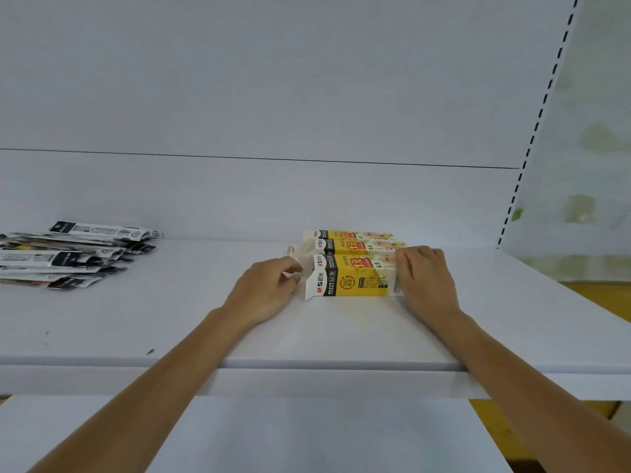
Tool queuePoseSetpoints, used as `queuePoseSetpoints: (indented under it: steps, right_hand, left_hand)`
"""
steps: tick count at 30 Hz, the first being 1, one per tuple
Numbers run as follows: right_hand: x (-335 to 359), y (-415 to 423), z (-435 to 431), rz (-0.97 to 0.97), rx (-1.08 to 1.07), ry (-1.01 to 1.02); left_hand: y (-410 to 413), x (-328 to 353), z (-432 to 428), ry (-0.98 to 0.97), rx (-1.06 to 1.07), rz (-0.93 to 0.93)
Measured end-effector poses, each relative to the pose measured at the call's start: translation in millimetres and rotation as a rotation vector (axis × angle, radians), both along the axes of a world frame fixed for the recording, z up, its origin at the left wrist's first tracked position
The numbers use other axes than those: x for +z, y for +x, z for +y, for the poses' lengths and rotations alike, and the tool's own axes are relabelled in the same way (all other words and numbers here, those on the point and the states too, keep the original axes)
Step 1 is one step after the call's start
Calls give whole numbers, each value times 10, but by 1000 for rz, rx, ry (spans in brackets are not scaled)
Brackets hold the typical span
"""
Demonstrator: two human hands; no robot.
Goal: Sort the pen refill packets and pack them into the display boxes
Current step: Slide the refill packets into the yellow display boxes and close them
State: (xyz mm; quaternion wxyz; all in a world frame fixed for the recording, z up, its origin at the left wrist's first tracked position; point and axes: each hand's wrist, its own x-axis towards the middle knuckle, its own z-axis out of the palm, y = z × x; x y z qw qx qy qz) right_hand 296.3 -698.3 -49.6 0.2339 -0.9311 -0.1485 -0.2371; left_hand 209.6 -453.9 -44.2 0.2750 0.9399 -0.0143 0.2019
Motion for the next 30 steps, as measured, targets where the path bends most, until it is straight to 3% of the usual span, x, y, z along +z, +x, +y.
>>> queuePoseSetpoints:
  steps: [3,10,16,21,26,30]
  right_hand:
    - [51,-86,11,-41,13,60]
    - [86,-161,18,-15,65,168]
    - [135,-199,10,-9,69,148]
    - [77,-111,53,-52,21,4]
    - [167,-96,132,-21,-65,-86]
    - [367,-223,516,-155,3,5]
  left_hand:
    - [15,13,25,-108,34,30]
    - [0,80,-40,120,-40,190]
    - [68,118,-83,-84,-121,232]
    - [198,104,-122,-236,-107,202]
    - [50,141,43,-35,-108,212]
    - [-272,173,517,72,-47,133]
